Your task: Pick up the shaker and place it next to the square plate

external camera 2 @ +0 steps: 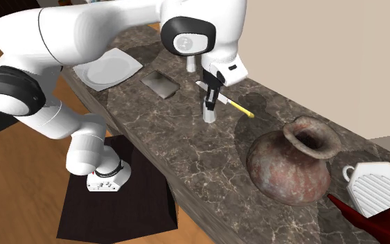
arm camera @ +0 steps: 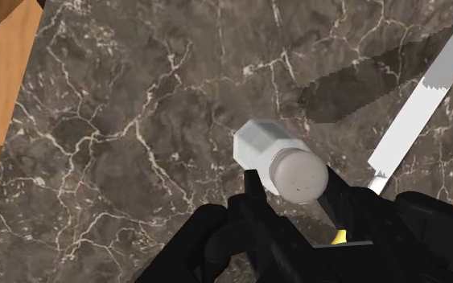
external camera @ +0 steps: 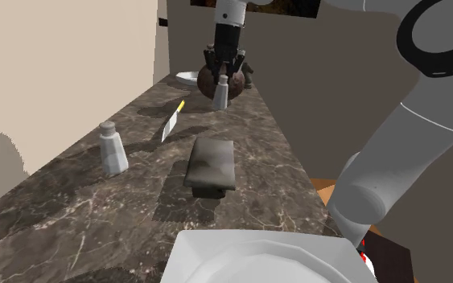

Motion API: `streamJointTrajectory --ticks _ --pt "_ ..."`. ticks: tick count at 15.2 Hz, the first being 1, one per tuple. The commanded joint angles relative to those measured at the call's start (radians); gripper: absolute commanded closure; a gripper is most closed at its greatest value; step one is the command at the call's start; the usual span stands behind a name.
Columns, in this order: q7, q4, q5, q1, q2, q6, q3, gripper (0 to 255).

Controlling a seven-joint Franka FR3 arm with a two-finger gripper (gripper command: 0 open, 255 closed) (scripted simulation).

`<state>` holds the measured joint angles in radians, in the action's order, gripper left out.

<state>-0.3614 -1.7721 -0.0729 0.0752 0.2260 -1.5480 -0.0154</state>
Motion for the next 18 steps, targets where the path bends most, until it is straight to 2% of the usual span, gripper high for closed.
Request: streamJointTrajectory --ticks 1,18 --pt "0.000 0.032 0.000 0.001 -0.005 0.027 -0.001 255" --pt "-0.016 0.409 -0.005 0.001 -0.124 0.284 -0.005 255"
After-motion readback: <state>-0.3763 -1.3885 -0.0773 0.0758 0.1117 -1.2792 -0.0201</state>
